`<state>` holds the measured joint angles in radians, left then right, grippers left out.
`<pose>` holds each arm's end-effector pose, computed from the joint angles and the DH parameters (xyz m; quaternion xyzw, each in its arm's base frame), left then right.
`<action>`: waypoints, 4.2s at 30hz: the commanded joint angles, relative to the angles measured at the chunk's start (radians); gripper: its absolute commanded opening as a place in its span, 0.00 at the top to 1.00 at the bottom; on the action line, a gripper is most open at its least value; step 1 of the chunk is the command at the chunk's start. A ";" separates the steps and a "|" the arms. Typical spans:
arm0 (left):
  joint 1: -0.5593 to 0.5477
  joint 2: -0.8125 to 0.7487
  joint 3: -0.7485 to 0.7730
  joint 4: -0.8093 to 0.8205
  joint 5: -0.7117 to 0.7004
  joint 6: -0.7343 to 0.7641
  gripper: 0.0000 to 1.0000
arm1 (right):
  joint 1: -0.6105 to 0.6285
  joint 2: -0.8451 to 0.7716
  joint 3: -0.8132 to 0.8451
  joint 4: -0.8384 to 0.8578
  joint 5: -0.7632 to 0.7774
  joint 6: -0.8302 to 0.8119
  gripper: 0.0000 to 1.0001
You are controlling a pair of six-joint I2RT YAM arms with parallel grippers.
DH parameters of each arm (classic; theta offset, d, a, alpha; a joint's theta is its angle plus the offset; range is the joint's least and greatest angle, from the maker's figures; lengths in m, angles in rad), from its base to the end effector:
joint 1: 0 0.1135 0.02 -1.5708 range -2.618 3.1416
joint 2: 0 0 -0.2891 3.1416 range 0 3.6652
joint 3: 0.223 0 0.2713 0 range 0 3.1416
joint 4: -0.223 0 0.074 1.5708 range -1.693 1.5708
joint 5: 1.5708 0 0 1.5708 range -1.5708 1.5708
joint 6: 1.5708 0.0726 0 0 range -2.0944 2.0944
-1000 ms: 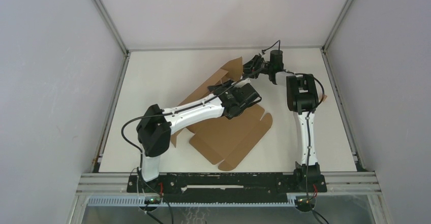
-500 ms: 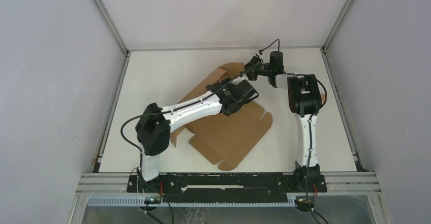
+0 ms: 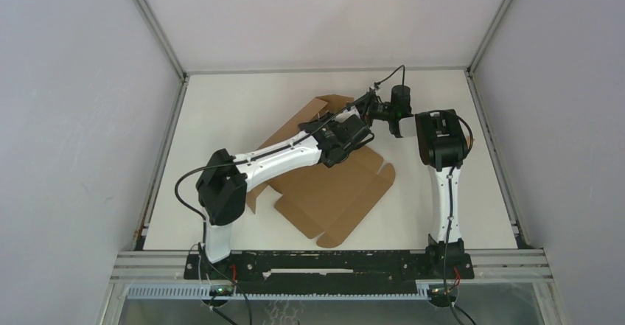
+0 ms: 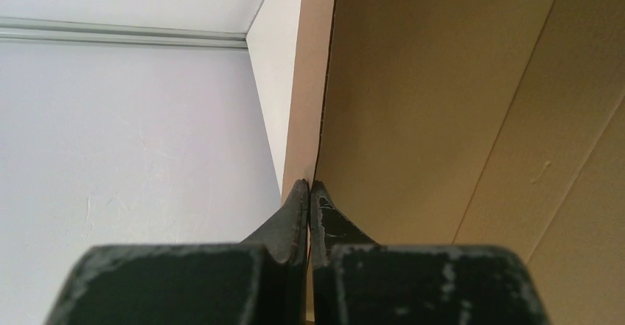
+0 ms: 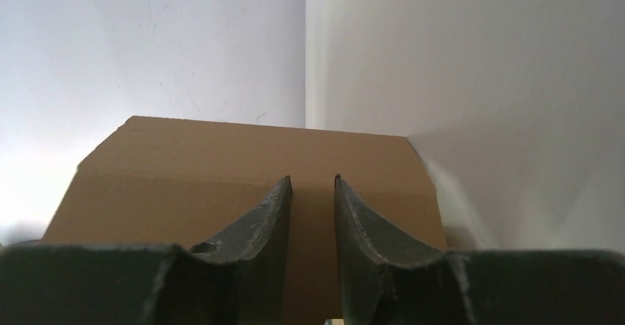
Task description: Fold the paper box
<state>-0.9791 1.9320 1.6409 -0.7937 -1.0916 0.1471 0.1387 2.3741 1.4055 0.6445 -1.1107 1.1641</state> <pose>0.3006 -0.3318 0.2705 0.3372 0.7682 0.3778 0.3917 0.5140 0.1374 0.0963 0.0702 0.7522 0.6412 0.1349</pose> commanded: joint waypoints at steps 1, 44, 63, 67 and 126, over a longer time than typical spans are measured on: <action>0.004 -0.005 -0.012 0.017 0.062 -0.050 1.00 | 0.007 -0.101 -0.014 0.127 -0.030 0.031 0.64; 0.018 -0.022 -0.007 0.017 0.004 -0.015 1.00 | 0.046 -0.107 -0.148 0.456 -0.098 0.141 0.64; -0.052 0.018 0.033 -0.035 -0.047 -0.010 1.00 | 0.066 -0.254 -0.412 0.480 0.031 -0.215 0.55; -0.056 0.021 0.034 -0.035 -0.052 -0.004 1.00 | 0.084 -0.308 -0.439 0.364 0.084 -0.362 0.50; -0.116 -0.021 -0.085 0.125 0.123 0.144 1.00 | 0.162 -0.180 -0.228 0.288 0.084 -0.486 0.35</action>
<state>-1.0790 1.9430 1.5761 -0.7162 -1.1057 0.2932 0.2764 2.2086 1.1496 1.0000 -1.0306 0.7429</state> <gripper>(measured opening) 0.006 0.693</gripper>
